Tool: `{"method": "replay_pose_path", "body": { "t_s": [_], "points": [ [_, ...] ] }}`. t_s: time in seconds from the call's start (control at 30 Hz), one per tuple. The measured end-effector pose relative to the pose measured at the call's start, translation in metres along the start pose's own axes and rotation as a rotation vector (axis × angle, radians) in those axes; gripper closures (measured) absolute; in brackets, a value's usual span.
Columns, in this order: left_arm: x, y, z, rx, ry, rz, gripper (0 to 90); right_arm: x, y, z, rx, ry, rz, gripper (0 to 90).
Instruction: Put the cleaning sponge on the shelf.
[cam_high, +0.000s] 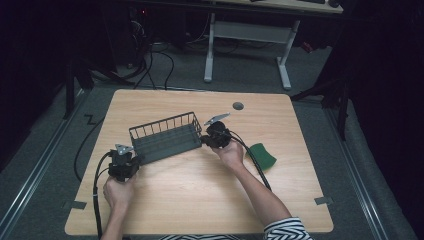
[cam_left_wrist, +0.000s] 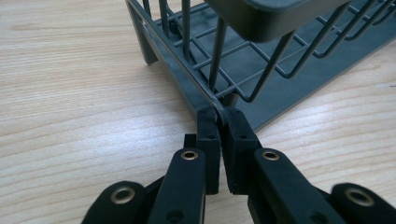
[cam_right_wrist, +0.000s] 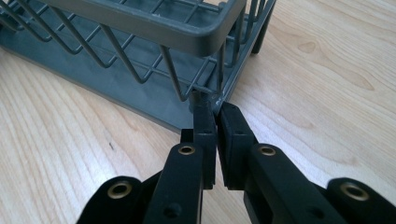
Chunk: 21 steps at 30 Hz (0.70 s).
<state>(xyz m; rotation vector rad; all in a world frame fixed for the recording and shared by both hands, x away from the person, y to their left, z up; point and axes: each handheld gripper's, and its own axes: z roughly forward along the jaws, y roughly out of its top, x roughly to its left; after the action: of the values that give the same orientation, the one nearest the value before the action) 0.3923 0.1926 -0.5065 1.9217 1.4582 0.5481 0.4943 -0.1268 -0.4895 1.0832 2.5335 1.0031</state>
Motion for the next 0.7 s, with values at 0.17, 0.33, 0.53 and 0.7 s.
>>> {"method": "replay_pose_path", "body": {
  "t_s": [0.17,0.33,0.53,0.7],
  "points": [
    [-0.005,-0.005,-0.004,-0.008,-0.021,0.006,86.4,0.002,-0.007,-0.008,0.002,-0.002,-0.022,87.0],
    [-0.015,-0.007,-0.007,-0.005,-0.043,0.029,86.4,0.004,-0.024,-0.023,-0.006,-0.007,-0.023,87.0],
    [-0.028,-0.011,-0.009,-0.010,-0.076,0.054,86.4,0.004,-0.040,-0.039,-0.006,-0.006,-0.005,86.9],
    [-0.038,-0.013,-0.012,-0.023,-0.103,0.066,86.7,0.005,-0.054,-0.053,-0.004,-0.001,-0.003,86.8]
  ]
}}
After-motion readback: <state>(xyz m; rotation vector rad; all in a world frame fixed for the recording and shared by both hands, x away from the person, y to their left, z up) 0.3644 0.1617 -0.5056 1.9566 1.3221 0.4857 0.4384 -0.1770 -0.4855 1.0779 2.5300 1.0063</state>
